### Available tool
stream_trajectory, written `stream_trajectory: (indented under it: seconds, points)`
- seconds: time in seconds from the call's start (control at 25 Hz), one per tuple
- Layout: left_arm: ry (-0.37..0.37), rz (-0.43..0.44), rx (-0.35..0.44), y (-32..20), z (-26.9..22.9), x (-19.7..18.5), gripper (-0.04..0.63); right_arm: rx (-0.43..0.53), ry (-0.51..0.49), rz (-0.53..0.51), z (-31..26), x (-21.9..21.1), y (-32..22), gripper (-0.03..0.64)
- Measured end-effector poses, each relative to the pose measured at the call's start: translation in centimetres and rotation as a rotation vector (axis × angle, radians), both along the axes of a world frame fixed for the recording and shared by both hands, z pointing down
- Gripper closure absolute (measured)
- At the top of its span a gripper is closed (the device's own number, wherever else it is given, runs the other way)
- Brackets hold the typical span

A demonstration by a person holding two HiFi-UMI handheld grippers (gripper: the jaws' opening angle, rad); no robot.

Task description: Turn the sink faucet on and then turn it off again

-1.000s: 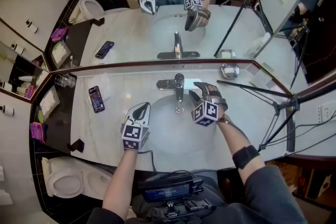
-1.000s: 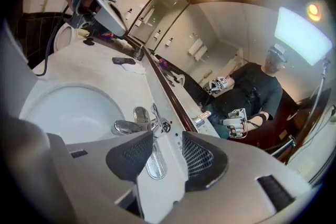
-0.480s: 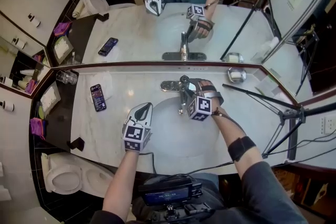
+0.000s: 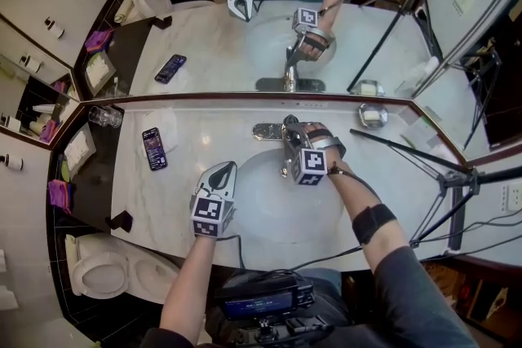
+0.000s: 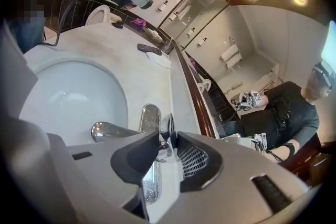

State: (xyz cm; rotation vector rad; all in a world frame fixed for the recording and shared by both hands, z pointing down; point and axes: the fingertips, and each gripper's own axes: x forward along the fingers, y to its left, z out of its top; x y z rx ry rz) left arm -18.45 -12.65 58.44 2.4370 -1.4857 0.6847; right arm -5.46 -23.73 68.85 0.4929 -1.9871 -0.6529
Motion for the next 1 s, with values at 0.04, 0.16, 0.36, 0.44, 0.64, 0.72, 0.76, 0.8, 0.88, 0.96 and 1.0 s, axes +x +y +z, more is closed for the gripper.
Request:
stream_trajectory:
  seconds: [0.04,0.16,0.36,0.44,0.64,0.72,0.76,0.8,0.88,0.96,1.0]
  points:
    - [-0.001,-0.004,-0.001,0.0,0.2,-0.2,0.592,0.006,0.003,0.000,0.0,0.0,0.0,0.489]
    - [0.004,-0.014,-0.016,0.3,0.8,-0.3,0.592,0.019,0.017,-0.007,0.0,-0.1,0.0,0.492]
    - [0.005,-0.008,-0.008,0.3,0.6,0.1,0.592,0.025,0.017,0.001,0.0,0.0,0.2,0.492]
    - [0.005,-0.009,-0.012,0.4,0.6,0.1,0.592,0.027,0.021,0.005,0.1,0.0,0.3,0.492]
    - [0.013,-0.008,-0.021,0.5,0.6,0.2,0.592,0.031,0.034,0.003,0.3,0.0,0.6,0.494]
    - [0.009,-0.014,-0.018,0.4,0.8,0.0,0.592,0.036,0.030,0.000,0.3,-0.1,1.1,0.494]
    - [0.009,-0.015,-0.015,0.4,0.8,-0.1,0.592,0.036,0.030,-0.004,0.5,-0.1,1.4,0.494]
    - [0.010,-0.013,-0.016,0.3,0.7,0.0,0.592,0.038,0.033,-0.009,0.9,-0.1,1.7,0.494]
    - [0.015,-0.002,-0.024,0.3,0.6,0.3,0.592,0.047,0.041,-0.012,1.4,0.0,1.9,0.494]
    - [0.012,-0.004,-0.027,0.3,0.7,0.3,0.592,0.050,0.048,-0.016,1.6,-0.1,2.0,0.495]
    - [0.011,-0.007,-0.025,0.3,0.7,0.2,0.592,0.050,0.052,-0.019,1.7,-0.1,2.1,0.495]
